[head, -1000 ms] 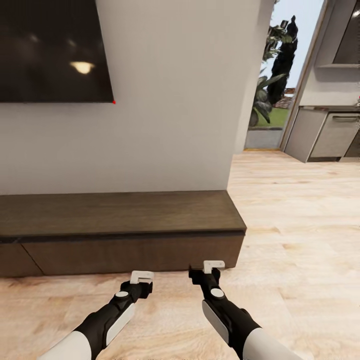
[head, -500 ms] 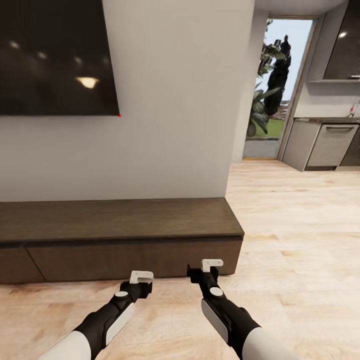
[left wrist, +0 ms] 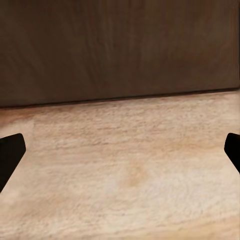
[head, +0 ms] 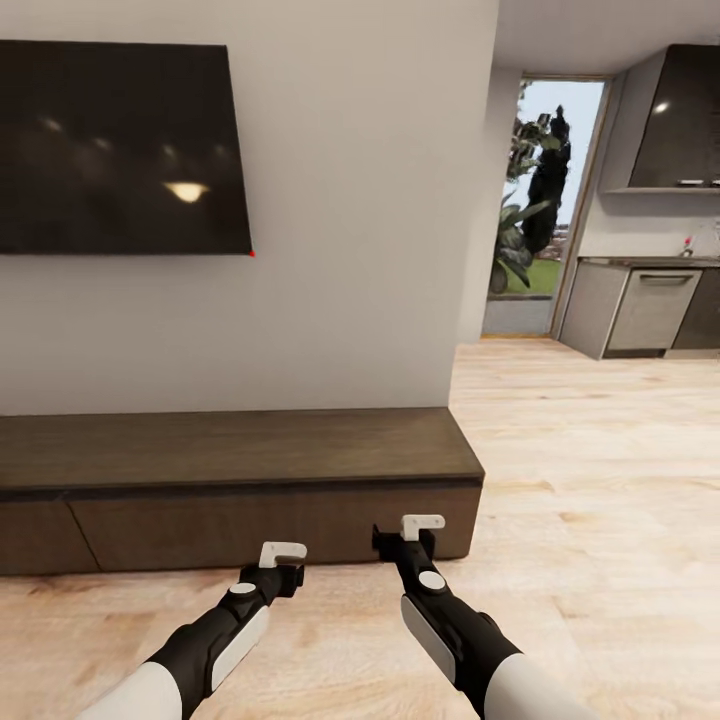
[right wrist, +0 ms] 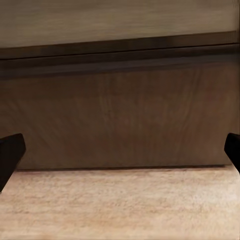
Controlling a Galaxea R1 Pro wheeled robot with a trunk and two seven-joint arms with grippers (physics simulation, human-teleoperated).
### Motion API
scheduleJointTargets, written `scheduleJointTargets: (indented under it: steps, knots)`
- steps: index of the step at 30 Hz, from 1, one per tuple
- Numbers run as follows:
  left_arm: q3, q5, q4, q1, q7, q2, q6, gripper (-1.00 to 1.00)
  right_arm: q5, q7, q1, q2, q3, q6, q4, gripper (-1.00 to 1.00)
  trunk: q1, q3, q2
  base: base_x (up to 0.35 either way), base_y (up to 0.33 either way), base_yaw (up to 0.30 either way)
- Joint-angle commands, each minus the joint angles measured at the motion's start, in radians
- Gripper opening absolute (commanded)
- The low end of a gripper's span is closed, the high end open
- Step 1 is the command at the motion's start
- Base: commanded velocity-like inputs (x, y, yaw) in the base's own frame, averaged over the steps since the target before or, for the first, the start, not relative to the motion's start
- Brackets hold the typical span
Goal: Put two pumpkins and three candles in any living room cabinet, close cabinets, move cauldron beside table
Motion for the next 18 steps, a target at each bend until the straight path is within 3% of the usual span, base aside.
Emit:
scheduleJointTargets:
  steps: [1, 18]
  knots:
    - [-0.008, 0.009, -0.002, -0.001, 0.010, 0.001, 0.003, 1.00, -0.011, -0.007, -0.001, -0.001, 0.007, -0.005, 0.000, 1.00, -0.001, 0.003, 0.000, -0.037, 0.008, 0.000]
    - [-0.008, 0.009, 0.000, -0.001, 0.010, 0.001, 0.003, 1.00, -0.011, -0.007, -0.001, -0.001, 0.009, -0.005, 0.000, 1.00, -0.008, 0.069, 0.004, -0.097, 0.001, 0.000]
